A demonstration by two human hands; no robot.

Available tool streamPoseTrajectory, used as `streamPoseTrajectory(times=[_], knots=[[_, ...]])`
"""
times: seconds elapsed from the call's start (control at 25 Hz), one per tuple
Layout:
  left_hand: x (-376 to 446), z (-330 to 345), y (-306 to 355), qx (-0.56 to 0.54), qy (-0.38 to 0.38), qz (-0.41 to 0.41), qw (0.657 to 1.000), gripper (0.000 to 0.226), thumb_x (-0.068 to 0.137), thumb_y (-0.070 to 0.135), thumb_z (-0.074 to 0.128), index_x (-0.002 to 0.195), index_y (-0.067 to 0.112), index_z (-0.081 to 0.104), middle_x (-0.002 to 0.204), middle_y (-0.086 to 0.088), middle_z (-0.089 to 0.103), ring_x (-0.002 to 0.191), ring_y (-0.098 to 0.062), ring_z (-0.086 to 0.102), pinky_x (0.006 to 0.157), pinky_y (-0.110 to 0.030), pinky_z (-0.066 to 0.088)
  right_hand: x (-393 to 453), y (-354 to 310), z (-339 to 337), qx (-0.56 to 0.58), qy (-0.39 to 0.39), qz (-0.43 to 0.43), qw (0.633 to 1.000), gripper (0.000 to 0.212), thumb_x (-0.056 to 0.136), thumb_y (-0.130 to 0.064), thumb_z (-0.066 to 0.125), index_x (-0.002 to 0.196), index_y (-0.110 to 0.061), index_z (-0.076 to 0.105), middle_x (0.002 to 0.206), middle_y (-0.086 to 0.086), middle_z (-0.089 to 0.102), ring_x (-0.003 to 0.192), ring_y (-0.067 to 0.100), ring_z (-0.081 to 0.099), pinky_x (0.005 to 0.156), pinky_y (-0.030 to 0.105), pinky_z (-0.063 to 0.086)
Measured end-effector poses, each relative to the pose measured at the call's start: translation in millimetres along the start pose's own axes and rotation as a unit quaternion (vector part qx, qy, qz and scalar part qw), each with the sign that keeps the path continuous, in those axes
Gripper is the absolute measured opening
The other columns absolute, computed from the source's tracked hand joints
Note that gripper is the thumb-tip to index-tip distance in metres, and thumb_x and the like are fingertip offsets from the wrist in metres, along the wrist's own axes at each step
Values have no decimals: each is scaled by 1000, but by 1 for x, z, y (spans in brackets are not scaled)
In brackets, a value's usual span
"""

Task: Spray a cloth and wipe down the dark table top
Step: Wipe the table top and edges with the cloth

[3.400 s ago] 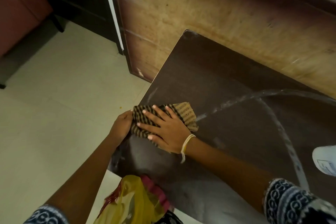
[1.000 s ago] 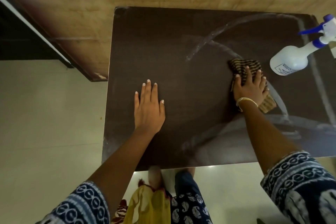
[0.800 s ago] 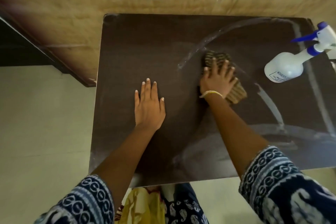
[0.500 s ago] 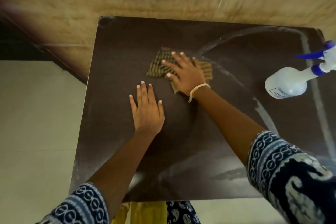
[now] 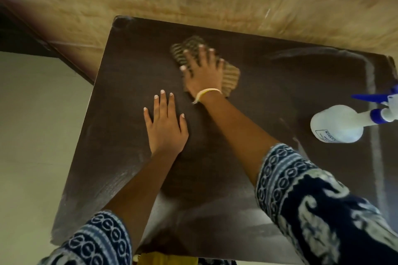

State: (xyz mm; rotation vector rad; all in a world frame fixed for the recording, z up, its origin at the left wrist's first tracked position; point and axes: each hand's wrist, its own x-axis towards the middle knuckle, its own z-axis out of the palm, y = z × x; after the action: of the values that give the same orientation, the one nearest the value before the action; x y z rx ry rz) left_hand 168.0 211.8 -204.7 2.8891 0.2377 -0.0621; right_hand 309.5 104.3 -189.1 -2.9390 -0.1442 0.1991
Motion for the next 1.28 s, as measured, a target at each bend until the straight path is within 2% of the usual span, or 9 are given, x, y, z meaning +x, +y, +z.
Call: streamPoseTrajectory(times=[0.08, 0.16, 0.32, 0.56, 0.76, 0.88, 0.96, 1.08, 1.28], knots=[[-1, 0, 0, -1, 1, -2, 1000, 64, 95, 39, 34, 153, 13, 25, 162, -7, 18, 150, -23, 12, 119, -53, 12, -9, -28, 10, -48, -66, -200, 976, 53, 99, -55, 28, 150, -45, 23, 164, -2, 14, 150, 28, 10, 118, 55, 10], [-1, -1, 0, -2, 0, -4, 1000, 63, 95, 40, 33, 153, 14, 25, 162, -6, 18, 150, -22, 13, 119, -53, 13, 6, -4, 2, -39, -65, -240, 968, 52, 99, -56, 27, 149, -46, 24, 163, -5, 15, 150, 25, 11, 119, 54, 12], [-1, -1, 1, -12, 3, -1, 1000, 62, 97, 41, 32, 154, 17, 22, 163, -5, 16, 151, -21, 11, 120, -52, 13, 23, 125, -26, 15, 42, 105, 993, 56, 97, -58, 29, 151, -44, 23, 164, -2, 13, 151, 27, 8, 119, 55, 8], [0, -2, 5, -15, 5, -12, 1000, 63, 96, 41, 30, 154, 17, 22, 163, -4, 15, 151, -20, 9, 120, -51, 11, -3, 185, -42, 77, 44, 437, 895, 59, 99, -56, 19, 155, -38, 10, 165, 3, -2, 151, 32, -5, 117, 59, -3], [0, 0, 2, -19, 20, -14, 1000, 63, 95, 41, 34, 152, 18, 27, 162, -3, 19, 150, -19, 12, 120, -51, 12, 29, 30, -9, 18, 22, 60, 998, 56, 98, -55, 28, 152, -41, 23, 164, 2, 12, 150, 33, 7, 118, 58, 5], [-1, 0, 0, -27, 27, -13, 999, 61, 93, 39, 37, 150, 16, 32, 160, -4, 26, 150, -20, 16, 119, -51, 14, 4, -31, 9, -54, -83, -250, 963, 53, 98, -56, 28, 150, -45, 25, 163, -2, 15, 150, 28, 12, 118, 56, 10], [-1, 0, 1, -26, 29, -11, 999, 60, 94, 39, 37, 150, 16, 33, 160, -4, 26, 150, -20, 16, 119, -51, 14, 15, -7, 2, -42, -76, -292, 953, 51, 99, -55, 29, 149, -47, 25, 163, -5, 16, 150, 24, 12, 119, 53, 11], [0, 0, -1, -27, 25, -11, 999, 59, 96, 39, 36, 151, 18, 30, 161, -2, 22, 150, -19, 14, 120, -50, 12, 26, 88, -14, -8, 26, -41, 999, 53, 97, -57, 31, 149, -45, 27, 163, -4, 18, 150, 25, 13, 118, 54, 12], [2, 1, 1, -30, 22, -12, 999, 60, 96, 38, 37, 151, 17, 29, 162, -3, 21, 150, -19, 13, 120, -51, 11, -21, 208, -33, 56, 58, 336, 938, 60, 96, -58, 23, 153, -41, 16, 165, 1, 4, 151, 28, 1, 119, 57, 3]])
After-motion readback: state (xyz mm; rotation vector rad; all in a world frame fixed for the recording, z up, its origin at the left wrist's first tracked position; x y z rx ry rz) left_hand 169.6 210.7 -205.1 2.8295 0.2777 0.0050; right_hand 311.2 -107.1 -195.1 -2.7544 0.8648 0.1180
